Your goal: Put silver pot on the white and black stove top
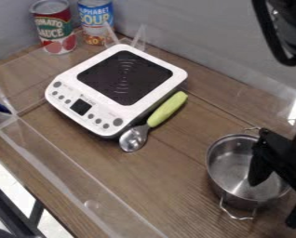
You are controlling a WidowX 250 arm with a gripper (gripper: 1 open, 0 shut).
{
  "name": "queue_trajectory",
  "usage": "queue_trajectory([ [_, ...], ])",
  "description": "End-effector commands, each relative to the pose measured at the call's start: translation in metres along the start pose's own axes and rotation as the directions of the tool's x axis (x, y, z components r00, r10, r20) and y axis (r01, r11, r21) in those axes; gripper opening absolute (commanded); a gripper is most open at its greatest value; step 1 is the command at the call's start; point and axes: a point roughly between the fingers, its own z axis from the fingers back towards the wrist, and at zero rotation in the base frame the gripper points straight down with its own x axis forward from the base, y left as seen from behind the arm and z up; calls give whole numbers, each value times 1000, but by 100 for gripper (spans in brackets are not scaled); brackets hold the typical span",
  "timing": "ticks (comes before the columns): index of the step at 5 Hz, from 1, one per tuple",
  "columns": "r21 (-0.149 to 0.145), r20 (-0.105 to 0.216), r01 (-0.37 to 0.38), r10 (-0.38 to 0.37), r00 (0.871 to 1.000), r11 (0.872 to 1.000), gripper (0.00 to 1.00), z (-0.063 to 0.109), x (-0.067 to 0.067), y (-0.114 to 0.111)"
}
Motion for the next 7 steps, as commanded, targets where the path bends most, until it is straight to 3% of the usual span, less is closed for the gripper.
queue_trajectory([
  [1,10,44,26,-26,999,1000,100,14,9,-5],
  [4,34,21,28,-29,999,999,100,12,12,-3],
  [7,36,-17,23,-22,1000,999,100,14,19,4],
])
